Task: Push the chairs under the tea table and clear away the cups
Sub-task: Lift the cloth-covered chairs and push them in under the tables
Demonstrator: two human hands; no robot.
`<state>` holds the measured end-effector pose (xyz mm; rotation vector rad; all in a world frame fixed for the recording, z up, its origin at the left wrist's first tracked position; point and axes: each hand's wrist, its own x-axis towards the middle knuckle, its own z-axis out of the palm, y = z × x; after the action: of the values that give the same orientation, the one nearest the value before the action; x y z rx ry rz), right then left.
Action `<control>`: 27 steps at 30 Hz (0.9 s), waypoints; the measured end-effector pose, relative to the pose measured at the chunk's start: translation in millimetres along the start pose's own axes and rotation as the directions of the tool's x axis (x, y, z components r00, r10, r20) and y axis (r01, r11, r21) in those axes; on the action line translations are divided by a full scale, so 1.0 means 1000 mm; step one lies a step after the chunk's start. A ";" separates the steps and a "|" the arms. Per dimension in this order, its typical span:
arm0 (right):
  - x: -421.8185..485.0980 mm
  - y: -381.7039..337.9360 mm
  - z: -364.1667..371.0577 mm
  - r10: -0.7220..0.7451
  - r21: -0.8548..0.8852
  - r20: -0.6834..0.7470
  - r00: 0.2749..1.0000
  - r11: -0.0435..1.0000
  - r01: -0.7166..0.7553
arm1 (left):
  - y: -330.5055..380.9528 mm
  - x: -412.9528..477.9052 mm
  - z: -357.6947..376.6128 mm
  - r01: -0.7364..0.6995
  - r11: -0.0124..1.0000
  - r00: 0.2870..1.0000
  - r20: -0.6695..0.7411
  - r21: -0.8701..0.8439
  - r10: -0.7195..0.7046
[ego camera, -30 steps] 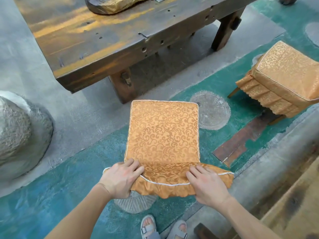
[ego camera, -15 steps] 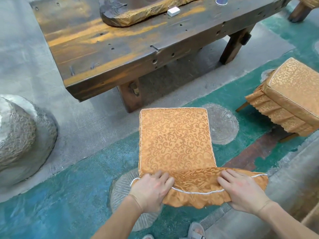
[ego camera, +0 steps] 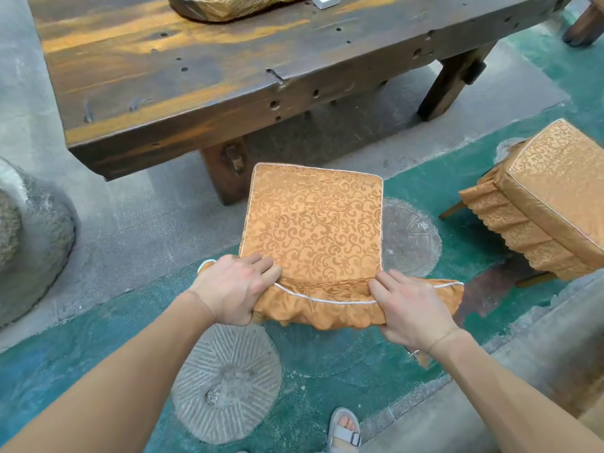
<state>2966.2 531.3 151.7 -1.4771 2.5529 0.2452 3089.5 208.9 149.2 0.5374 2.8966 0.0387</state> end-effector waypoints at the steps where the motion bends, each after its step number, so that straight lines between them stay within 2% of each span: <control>1: 0.008 0.009 -0.001 -0.010 0.001 -0.012 1.000 1.000 0.010 | -0.006 0.008 -0.001 0.013 1.000 1.000 0.008 0.009 -0.014; 6: 0.045 0.058 -0.008 -0.075 -0.024 -0.081 0.994 0.997 0.073 | -0.024 0.049 -0.012 0.081 0.996 0.997 -0.008 0.042 -0.081; 21: 0.170 0.219 -0.027 -0.177 -0.143 -0.067 0.982 0.976 0.166 | -0.070 0.184 -0.042 0.259 0.965 0.966 -0.012 0.049 -0.259; 27: 0.213 0.255 -0.037 -0.231 -0.141 -0.064 0.971 0.965 0.221 | -0.099 0.220 -0.053 0.317 0.948 0.948 0.016 0.031 -0.317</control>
<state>2637.4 469.7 150.1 -1.8463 2.4394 0.3347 2843.3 196.0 154.8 0.0691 2.9283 -0.0547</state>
